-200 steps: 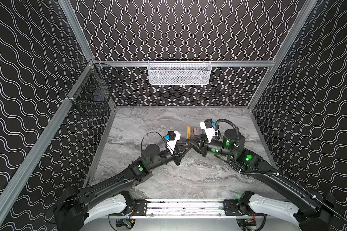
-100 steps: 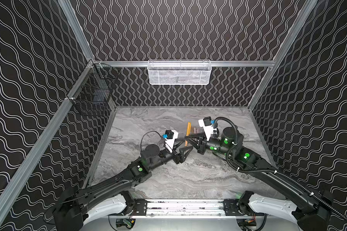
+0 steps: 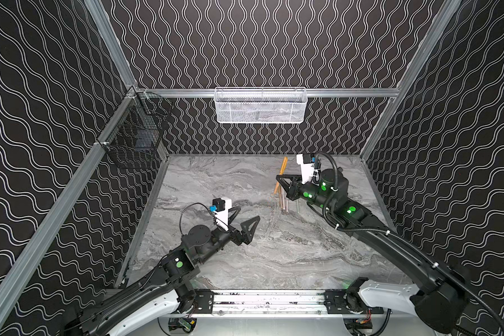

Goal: Insert the pens into the pen caps
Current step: 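Grasp the capped tan pen with the right gripper while the left gripper opens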

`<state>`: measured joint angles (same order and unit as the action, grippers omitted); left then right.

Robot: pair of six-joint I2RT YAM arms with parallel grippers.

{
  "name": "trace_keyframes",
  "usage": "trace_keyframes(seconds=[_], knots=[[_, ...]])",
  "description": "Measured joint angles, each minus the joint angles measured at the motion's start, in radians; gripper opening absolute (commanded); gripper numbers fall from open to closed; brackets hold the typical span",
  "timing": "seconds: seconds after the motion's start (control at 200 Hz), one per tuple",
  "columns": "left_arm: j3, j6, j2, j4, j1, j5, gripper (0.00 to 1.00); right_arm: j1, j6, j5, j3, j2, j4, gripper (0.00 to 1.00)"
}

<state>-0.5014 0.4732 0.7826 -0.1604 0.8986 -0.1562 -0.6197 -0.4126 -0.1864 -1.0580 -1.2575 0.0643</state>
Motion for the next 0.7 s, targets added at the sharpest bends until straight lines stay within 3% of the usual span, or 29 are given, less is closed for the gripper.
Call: trace_keyframes(seconds=[0.19, 0.425, 0.701], knots=[[0.018, 0.021, -0.052, 0.083, 0.000, -0.057, 0.99, 0.041, -0.041, -0.029, 0.011, -0.201, -0.031, 0.02], [0.010, 0.024, -0.001, 0.102, 0.000, -0.066, 0.99, 0.047, -0.045, -0.097, -0.085, -0.490, -0.098, 0.03], [0.004, 0.024, 0.007, 0.114, 0.000, -0.063, 0.99, 0.051, -0.051, -0.140, -0.160, -0.692, -0.137, 0.04]])
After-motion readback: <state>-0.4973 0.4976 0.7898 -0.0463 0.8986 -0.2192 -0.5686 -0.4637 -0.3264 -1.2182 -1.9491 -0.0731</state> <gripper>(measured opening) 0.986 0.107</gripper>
